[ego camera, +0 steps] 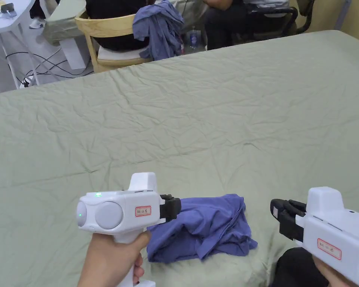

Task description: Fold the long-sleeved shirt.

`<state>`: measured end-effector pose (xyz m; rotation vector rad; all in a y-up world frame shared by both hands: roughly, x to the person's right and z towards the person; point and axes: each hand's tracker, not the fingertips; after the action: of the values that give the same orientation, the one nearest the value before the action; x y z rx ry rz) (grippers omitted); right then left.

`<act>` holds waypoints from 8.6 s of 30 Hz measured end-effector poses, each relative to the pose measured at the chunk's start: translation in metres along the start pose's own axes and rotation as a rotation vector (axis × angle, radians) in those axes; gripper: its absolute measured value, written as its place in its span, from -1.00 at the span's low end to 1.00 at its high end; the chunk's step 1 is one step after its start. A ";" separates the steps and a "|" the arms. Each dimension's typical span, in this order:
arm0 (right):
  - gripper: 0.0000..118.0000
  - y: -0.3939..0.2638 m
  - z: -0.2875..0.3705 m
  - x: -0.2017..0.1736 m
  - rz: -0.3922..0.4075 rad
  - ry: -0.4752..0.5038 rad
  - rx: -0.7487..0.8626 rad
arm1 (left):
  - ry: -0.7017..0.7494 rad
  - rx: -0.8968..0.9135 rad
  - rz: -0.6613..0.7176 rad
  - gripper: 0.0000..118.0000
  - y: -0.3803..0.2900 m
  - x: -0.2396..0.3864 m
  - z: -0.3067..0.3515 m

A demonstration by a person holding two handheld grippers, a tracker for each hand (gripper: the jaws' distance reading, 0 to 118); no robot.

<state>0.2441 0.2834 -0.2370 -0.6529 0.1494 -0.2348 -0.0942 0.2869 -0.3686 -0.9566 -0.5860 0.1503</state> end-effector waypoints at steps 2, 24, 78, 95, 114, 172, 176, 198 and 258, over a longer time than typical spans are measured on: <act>-0.99 -0.001 0.000 -0.001 0.004 0.003 -0.003 | 0.004 -0.023 -0.011 -0.96 -0.005 0.000 -0.006; -0.98 -0.006 -0.020 0.033 -0.049 -0.031 -0.052 | 0.079 -0.270 -0.186 -0.96 0.002 0.046 -0.154; -0.98 0.049 -0.075 -0.079 0.271 0.041 -0.315 | 0.198 0.146 0.151 -0.96 -0.068 -0.050 0.064; -0.98 0.015 -0.246 -0.052 0.353 0.001 -0.726 | 0.145 0.033 0.205 -0.81 -0.065 -0.090 0.025; -0.98 0.012 -0.241 -0.035 0.288 0.065 -0.691 | -0.427 -0.124 0.485 0.30 -0.053 -0.222 -0.100; -0.98 0.032 -0.055 -0.116 0.338 0.062 -0.138 | -0.143 -0.153 0.269 -0.47 -0.044 -0.224 -0.018; -0.98 0.031 -0.074 -0.152 0.383 0.117 -0.160 | -0.106 -0.153 0.292 -0.47 -0.052 -0.269 0.008; -0.98 0.010 -0.195 -0.399 0.625 0.538 -0.258 | 0.141 -0.208 0.388 -0.48 -0.100 -0.472 0.173; -0.98 0.195 0.057 -0.109 0.314 -0.107 0.460 | 0.547 0.723 -0.185 -0.95 0.075 0.041 0.195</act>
<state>0.1838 0.4954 -0.3050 -0.1777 0.0879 0.0701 -0.1538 0.4869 -0.3274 -0.2110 -0.0834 -0.0689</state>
